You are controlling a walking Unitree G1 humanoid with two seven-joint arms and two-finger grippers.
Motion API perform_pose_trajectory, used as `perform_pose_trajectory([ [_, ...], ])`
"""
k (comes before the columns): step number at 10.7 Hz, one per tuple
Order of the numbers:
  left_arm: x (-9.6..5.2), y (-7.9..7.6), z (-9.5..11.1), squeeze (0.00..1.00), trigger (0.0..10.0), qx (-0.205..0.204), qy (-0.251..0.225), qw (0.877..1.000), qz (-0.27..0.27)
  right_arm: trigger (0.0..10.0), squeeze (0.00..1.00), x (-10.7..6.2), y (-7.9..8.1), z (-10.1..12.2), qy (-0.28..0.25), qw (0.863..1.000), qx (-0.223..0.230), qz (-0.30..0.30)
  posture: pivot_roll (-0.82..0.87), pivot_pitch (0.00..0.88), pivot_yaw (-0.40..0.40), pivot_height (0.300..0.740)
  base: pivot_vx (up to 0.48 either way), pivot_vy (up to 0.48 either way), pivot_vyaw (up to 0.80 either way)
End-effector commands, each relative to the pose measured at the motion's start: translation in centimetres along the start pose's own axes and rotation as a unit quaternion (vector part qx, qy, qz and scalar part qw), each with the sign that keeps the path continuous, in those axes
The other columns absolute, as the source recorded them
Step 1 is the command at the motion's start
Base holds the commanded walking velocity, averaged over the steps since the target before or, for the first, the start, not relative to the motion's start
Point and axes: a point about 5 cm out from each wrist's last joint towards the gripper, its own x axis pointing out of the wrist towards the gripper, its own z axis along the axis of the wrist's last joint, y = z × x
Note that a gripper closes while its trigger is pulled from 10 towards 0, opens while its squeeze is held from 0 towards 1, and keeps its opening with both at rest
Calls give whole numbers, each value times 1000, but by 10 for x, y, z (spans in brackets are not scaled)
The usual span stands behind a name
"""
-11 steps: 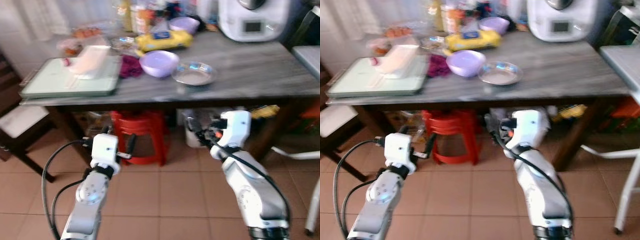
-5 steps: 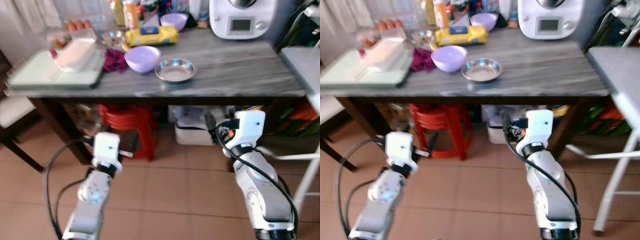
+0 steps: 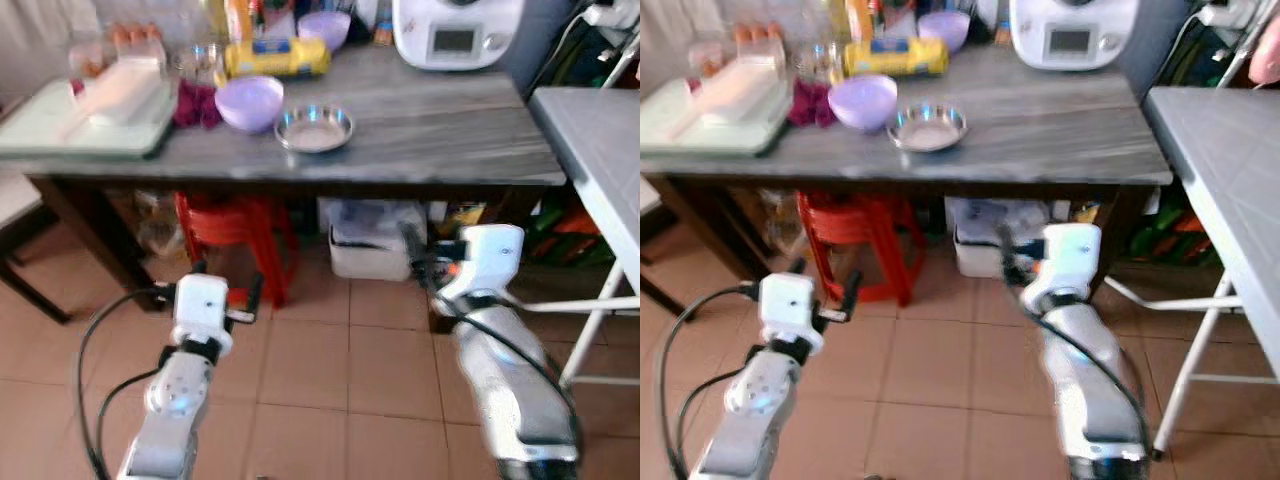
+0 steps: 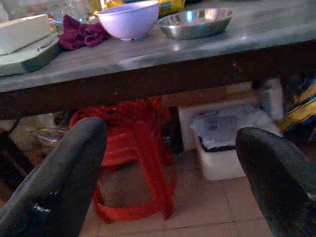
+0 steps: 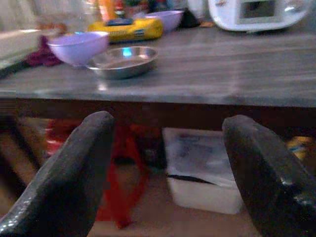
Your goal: Setting the table
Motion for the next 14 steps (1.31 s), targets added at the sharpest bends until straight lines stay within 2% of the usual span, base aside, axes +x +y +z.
perform_pose_trajectory([
  [1,1,0,1,0,10000,5,-1,1000,-4,10000,0,1,-6,0,3,1000,-4,-5,-40,137,64,740,0,0,0],
  [3,0,7,0,0,10000,12,1,1000,0,10000,0,1,-8,1,2,1000,-5,-6,-45,142,61,740,0,0,-259],
  [8,-1,3,-2,0,10000,9,2,1000,-1,10000,0,2,-8,-1,3,1000,-5,-5,-49,146,48,740,0,0,0],
  [14,3,0,1,0,10000,5,-2,1000,-7,10000,0,0,-10,-3,7,1000,-5,-13,-52,155,55,740,0,-284,0],
])
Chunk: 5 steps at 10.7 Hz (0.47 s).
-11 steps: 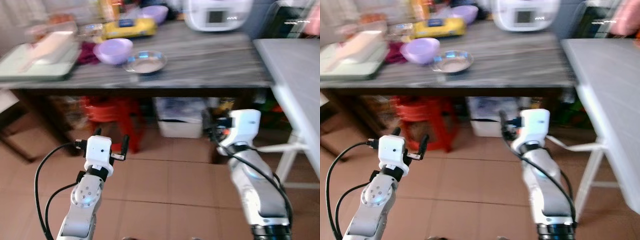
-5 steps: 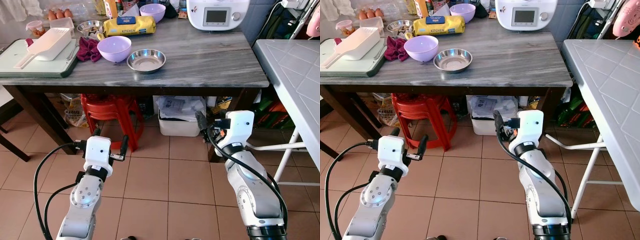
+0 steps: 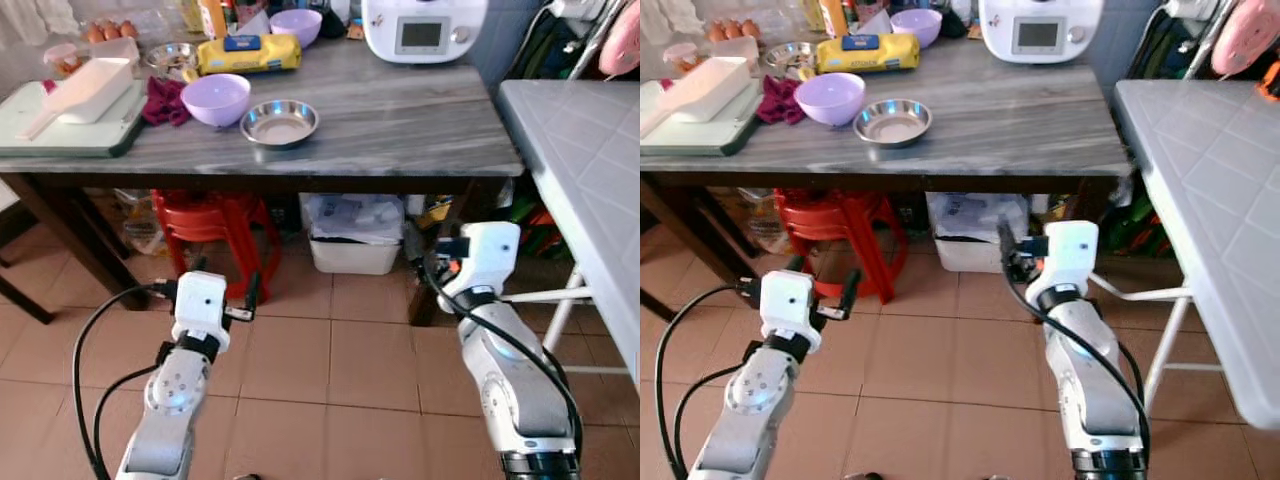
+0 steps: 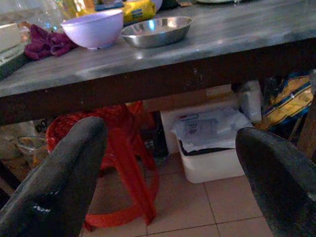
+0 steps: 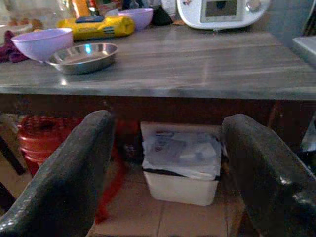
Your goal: Setting the table
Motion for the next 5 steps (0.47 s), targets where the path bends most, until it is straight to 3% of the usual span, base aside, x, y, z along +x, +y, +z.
perform_pose_trajectory([
  [1,-1,2,-2,0,10000,2,5,1000,0,10000,0,0,2,-2,5,1000,-1,6,-51,155,55,740,0,-315,0],
  [5,-2,2,-3,0,10000,1,6,1000,0,10000,0,0,1,-3,13,1000,9,5,-51,158,48,740,0,-312,0],
])
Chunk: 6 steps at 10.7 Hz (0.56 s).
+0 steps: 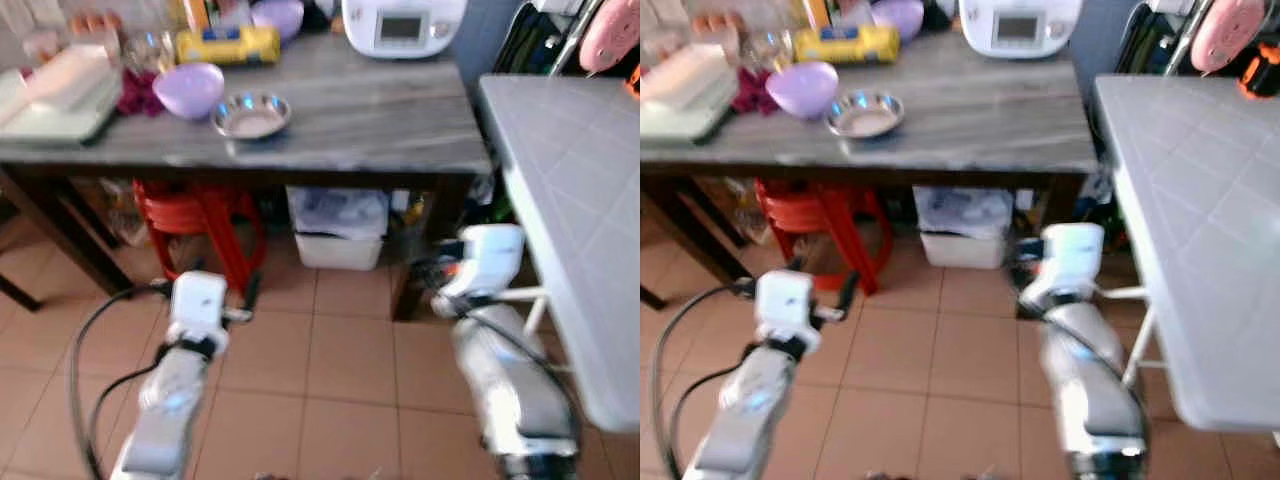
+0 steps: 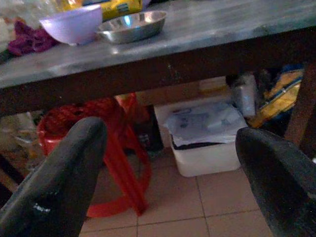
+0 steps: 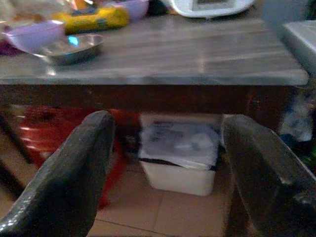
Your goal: Setting the table
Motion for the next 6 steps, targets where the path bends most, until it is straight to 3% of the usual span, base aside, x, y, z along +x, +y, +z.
perform_pose_trajectory([
  [1,0,-2,0,0,10000,-2,1,1000,-4,10000,0,-1,-5,1,1,1000,0,-5,-51,158,48,740,0,-304,0],
  [2,-1,-2,-1,0,10000,-2,2,1000,-5,10000,0,-1,-5,2,1,1000,-1,-4,-53,156,47,740,0,-289,0],
  [3,-1,-2,-1,0,10000,-3,2,1000,-5,10000,0,-1,-5,3,-1,1000,-6,-2,-53,155,45,740,0,-281,-675],
  [6,2,-2,12,0,10000,-9,-18,1000,-4,10000,0,-2,-3,18,-30,999,-14,3,-52,157,39,740,0,-268,0],
])
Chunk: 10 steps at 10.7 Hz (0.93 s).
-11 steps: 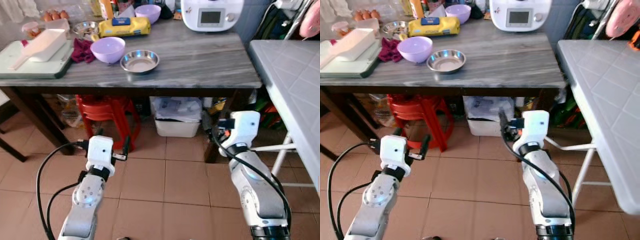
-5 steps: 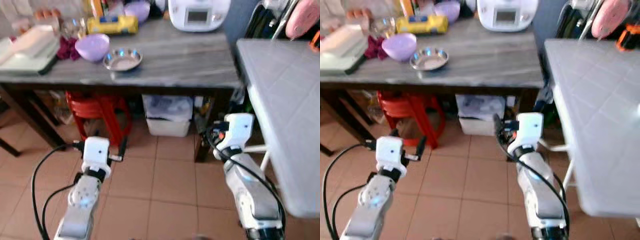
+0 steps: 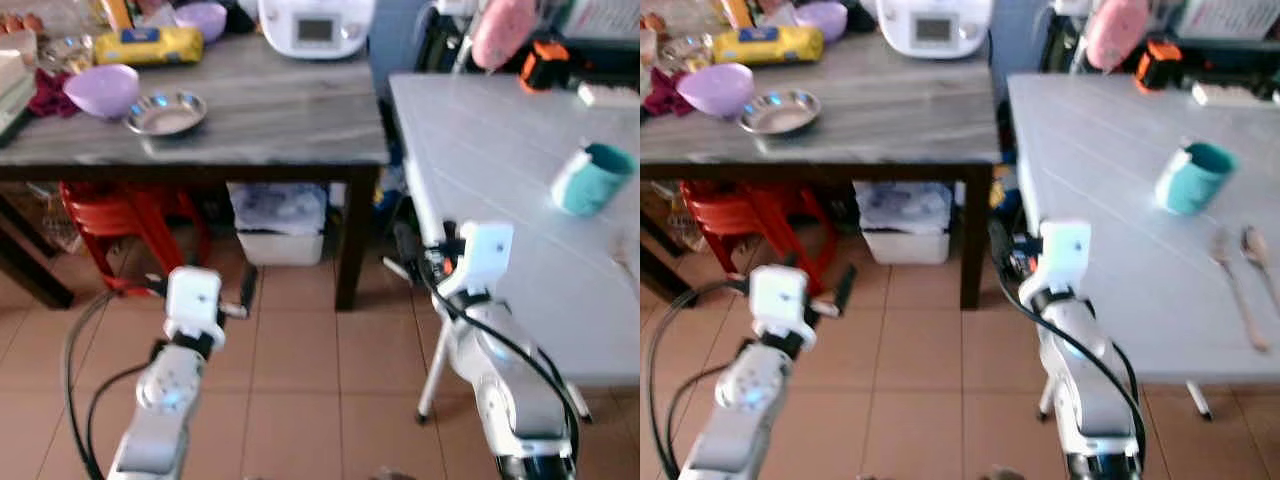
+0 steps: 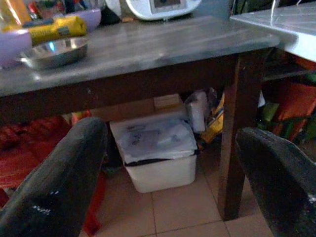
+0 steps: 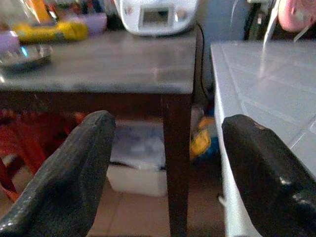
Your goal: Setting the table
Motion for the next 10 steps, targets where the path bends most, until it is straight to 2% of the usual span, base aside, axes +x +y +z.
perform_pose_trajectory([
  [1,-3,-3,-2,0,10000,-5,7,1000,-8,10000,0,-4,-6,0,3,1000,-3,-7,-52,157,39,740,0,-259,0],
  [10,-7,-6,-9,0,10000,-1,25,1000,-17,10000,0,-8,-2,-8,17,1000,4,-10,-49,164,56,740,0,-256,0],
])
